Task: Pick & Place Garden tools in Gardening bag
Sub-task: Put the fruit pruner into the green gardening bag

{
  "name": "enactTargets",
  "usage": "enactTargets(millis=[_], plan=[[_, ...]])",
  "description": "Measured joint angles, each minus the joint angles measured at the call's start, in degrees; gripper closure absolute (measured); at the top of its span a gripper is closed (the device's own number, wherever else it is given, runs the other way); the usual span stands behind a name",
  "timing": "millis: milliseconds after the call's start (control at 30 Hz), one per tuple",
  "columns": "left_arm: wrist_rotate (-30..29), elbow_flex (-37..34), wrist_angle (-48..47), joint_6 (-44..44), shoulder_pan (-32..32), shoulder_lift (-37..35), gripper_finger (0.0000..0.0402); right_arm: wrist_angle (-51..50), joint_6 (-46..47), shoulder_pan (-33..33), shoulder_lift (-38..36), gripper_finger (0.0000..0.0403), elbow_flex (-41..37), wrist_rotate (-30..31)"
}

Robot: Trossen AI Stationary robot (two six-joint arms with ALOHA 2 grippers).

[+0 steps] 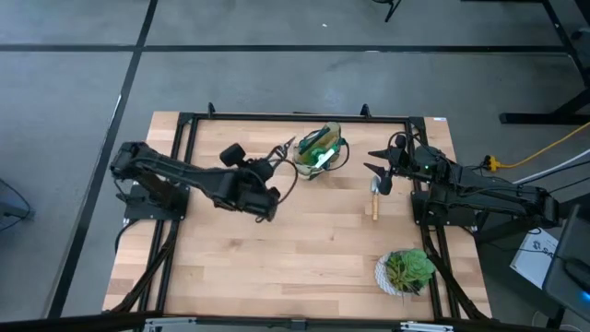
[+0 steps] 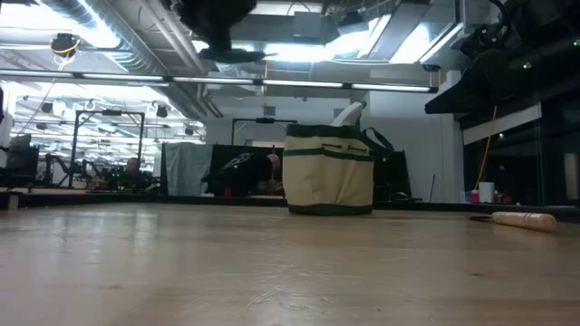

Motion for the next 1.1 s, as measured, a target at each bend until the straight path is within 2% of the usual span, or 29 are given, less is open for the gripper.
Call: enactTargets(millis=[100, 200, 400, 567, 833, 1100], plan=[[1.1, -3.3, 8.3, 7.8, 0.8, -4.4, 0.0376, 0.0, 0.0, 0.0, 0.0, 0.0217, 0.0, 0.0], [5.4, -8.2, 18.9, 15.6, 2.2, -9.9, 0.0376, 0.0, 0.0, 0.0, 0.0, 0.0217, 0.0, 0.0], [18.1, -19.7, 42.1, 27.8, 6.5, -20.7, 0.0377, 0.0, 0.0, 0.0, 0.0, 0.0217, 0.0, 0.0], [26.7, -26.7, 56.2, 32.1, 9.3, -26.1, 0.0377, 0.0, 0.0, 0.0, 0.0, 0.0217, 0.0, 0.0], [34.1, -32.2, 67.6, 35.5, 12.4, -26.2, 0.0377, 0.0, 0.0, 0.0, 0.0, 0.0217, 0.0, 0.0], [35.3, -32.7, 76.9, 39.9, 15.1, -21.2, 0.0377, 0.0, 0.0, 0.0, 0.0, 0.0217, 0.0, 0.0]])
